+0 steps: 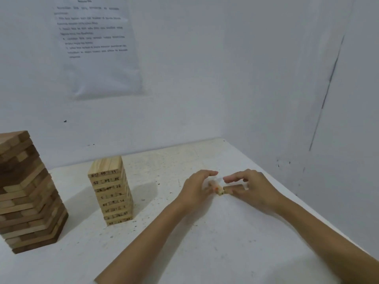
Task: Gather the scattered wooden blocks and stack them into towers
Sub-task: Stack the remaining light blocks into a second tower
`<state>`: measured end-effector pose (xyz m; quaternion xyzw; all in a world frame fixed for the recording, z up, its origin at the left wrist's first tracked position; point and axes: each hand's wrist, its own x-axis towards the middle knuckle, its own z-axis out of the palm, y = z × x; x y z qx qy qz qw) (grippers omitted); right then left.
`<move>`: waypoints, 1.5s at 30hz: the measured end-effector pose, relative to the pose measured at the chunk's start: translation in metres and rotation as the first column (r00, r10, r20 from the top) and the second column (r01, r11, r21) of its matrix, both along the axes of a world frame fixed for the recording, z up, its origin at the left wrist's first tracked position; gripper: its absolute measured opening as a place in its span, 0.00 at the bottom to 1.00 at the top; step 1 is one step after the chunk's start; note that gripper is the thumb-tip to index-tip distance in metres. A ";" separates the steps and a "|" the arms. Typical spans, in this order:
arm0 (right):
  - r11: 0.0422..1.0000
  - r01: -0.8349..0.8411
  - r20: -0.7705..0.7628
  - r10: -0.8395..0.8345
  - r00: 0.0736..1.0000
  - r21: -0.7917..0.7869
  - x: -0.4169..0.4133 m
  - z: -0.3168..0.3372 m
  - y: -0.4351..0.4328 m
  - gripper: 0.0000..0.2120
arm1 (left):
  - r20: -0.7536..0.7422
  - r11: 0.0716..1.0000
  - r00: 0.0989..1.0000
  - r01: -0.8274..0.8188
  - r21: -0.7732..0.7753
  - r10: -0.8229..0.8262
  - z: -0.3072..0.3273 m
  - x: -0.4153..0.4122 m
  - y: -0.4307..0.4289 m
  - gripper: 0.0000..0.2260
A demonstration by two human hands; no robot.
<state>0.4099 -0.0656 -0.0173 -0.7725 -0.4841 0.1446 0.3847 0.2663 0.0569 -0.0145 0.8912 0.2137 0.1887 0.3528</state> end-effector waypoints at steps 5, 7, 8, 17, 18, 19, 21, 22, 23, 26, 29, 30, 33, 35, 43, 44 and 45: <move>0.995 0.025 0.079 -0.032 0.996 0.097 0.004 -0.008 -0.004 0.11 | 0.030 0.993 0.997 0.074 0.089 -0.077 -0.012 0.007 0.005 0.11; 0.984 0.052 0.004 -0.053 0.999 0.171 0.008 -0.010 -0.004 0.11 | 0.017 0.977 0.998 0.059 0.206 -0.064 -0.013 0.011 0.010 0.06; 0.977 0.063 -0.052 -0.053 0.997 0.205 0.009 -0.010 -0.004 0.11 | 0.000 0.971 0.998 0.055 0.231 -0.056 -0.012 0.011 0.009 0.06; 0.955 0.185 -0.218 -0.134 0.967 0.233 0.034 -0.006 -0.019 0.15 | 0.129 0.999 0.991 0.047 -0.012 -0.045 -0.007 0.023 -0.013 0.12; 0.962 0.185 -0.208 -0.143 0.968 0.200 0.037 -0.005 -0.021 0.15 | 0.148 0.997 0.988 0.052 -0.060 -0.043 -0.006 0.024 -0.014 0.12; 0.971 0.173 -0.199 -0.140 0.970 0.164 0.039 -0.005 -0.023 0.13 | 0.157 0.993 0.987 0.052 -0.104 -0.035 -0.005 0.025 -0.014 0.12; 0.989 0.134 -0.079 -0.129 0.989 0.067 0.045 -0.008 -0.026 0.07 | 0.150 0.979 0.988 0.057 -0.195 -0.028 -0.004 0.025 -0.015 0.12; 0.991 0.131 0.029 -0.130 0.991 -0.014 0.047 -0.010 -0.027 0.06 | 0.146 0.970 0.989 0.063 -0.234 -0.029 -0.004 0.025 -0.016 0.13; 0.987 0.136 0.130 -0.124 0.984 -0.085 0.049 -0.012 -0.027 0.08 | 0.145 0.963 0.989 0.065 -0.263 -0.027 -0.004 0.024 -0.017 0.13; 0.984 0.150 0.230 -0.126 0.965 -0.091 0.048 -0.015 -0.026 0.07 | 0.154 0.953 0.988 0.049 -0.300 -0.003 -0.004 0.020 -0.018 0.14; 0.995 0.100 0.122 -0.098 0.988 -0.012 0.041 -0.012 -0.027 0.01 | 0.173 0.943 0.985 0.042 -0.329 0.016 0.000 0.012 -0.020 0.13; 0.997 0.080 0.042 -0.080 0.996 0.017 0.036 -0.010 -0.026 0.04 | 0.177 0.940 0.984 0.040 -0.338 0.022 0.001 0.008 -0.020 0.13; 0.996 0.023 -0.129 -0.012 0.992 0.082 0.016 -0.004 -0.022 0.10 | 0.176 0.937 0.984 0.030 -0.349 0.033 0.005 -0.008 -0.023 0.13; 0.996 -0.048 -0.176 0.061 0.982 0.080 0.003 -0.001 -0.019 0.15 | 0.174 0.937 0.984 0.028 -0.348 0.035 0.007 -0.021 -0.024 0.13; 0.965 -0.252 -0.328 0.263 0.907 0.077 -0.056 0.006 -0.005 0.08 | 0.136 0.908 0.987 -0.026 -0.418 0.091 0.004 -0.084 -0.022 0.13; 0.959 -0.268 -0.365 0.284 0.887 0.095 -0.063 0.007 -0.003 0.07 | 0.129 0.899 0.986 -0.037 -0.436 0.103 0.003 -0.092 -0.022 0.13; 0.951 -0.287 -0.408 0.308 0.860 0.113 -0.069 0.008 -0.001 0.07 | 0.124 0.890 0.985 -0.050 -0.453 0.118 0.002 -0.099 -0.021 0.13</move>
